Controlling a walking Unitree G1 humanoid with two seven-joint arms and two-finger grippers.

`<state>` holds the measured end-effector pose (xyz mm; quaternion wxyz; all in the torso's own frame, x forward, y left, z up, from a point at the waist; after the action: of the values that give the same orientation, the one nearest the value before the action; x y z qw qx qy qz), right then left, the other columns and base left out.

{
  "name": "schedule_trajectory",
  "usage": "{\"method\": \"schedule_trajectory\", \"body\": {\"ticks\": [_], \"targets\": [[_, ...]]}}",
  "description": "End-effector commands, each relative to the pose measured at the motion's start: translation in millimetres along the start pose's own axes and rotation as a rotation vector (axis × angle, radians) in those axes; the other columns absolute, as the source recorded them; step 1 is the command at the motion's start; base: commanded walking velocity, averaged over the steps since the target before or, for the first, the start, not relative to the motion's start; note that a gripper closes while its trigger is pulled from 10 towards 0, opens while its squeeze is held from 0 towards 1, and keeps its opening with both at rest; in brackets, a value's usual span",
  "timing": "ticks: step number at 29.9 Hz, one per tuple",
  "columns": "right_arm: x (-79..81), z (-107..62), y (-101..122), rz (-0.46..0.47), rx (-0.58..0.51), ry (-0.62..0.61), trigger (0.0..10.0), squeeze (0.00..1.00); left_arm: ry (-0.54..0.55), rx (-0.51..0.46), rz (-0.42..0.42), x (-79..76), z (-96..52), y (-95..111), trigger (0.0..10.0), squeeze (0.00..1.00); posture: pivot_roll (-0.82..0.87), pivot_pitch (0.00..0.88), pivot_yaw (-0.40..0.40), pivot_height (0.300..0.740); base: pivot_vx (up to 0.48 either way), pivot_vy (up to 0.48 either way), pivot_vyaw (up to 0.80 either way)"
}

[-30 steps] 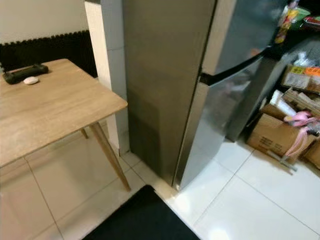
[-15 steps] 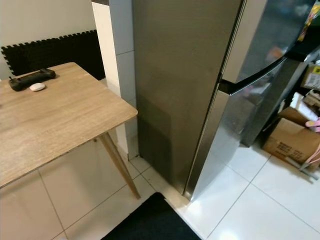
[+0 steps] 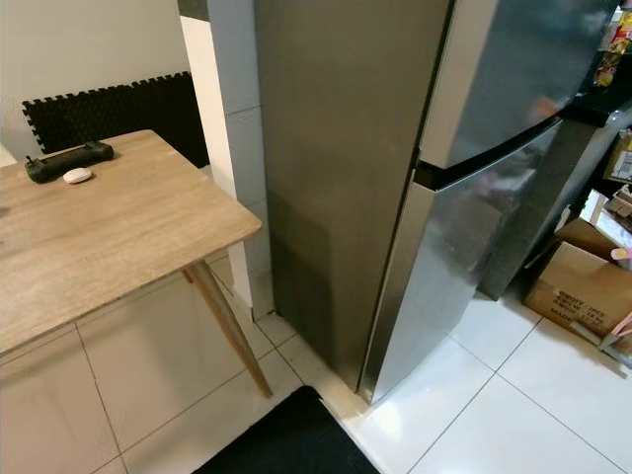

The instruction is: Restocking fridge

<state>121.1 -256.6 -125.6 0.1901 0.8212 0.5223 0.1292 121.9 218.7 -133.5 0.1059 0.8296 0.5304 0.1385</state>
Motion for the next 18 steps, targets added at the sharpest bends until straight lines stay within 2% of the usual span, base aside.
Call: {"method": "schedule_trajectory", "body": {"ticks": [1,3,18], "targets": [[-0.5,-0.2,-1.4,0.005,0.005,-0.001,10.0,0.00,-0.006,0.010,0.008,-4.6,0.5,-2.2,10.0,0.00,-0.03,0.000,0.010,0.740,0.000,-0.386,0.00],[-0.5,-0.1,-0.4,0.004,0.003,0.000,10.0,0.00,-0.007,0.010,0.009,-4.8,0.7,-1.6,10.0,0.00,-0.03,0.000,0.011,0.740,0.000,-0.386,0.00],[-2.0,0.0,3.1,-0.004,-0.004,-0.001,10.0,0.00,-0.010,0.001,0.019,-3.9,1.0,1.9,10.0,0.00,-0.04,0.000,0.008,0.740,0.256,-0.394,0.00]]}}
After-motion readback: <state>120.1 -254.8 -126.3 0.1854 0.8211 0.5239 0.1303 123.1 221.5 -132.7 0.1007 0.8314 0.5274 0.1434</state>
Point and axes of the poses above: a point about 5 cm out from each wrist's last joint towards the gripper, its own z axis pointing out of the wrist towards the gripper, its own y axis along the axis of the wrist's last joint, x = y × z, the point moved 3 cm from there along z, pointing out of the wrist towards the gripper, and after that the axes turned 15 degrees about z, right-handed, at the moved point
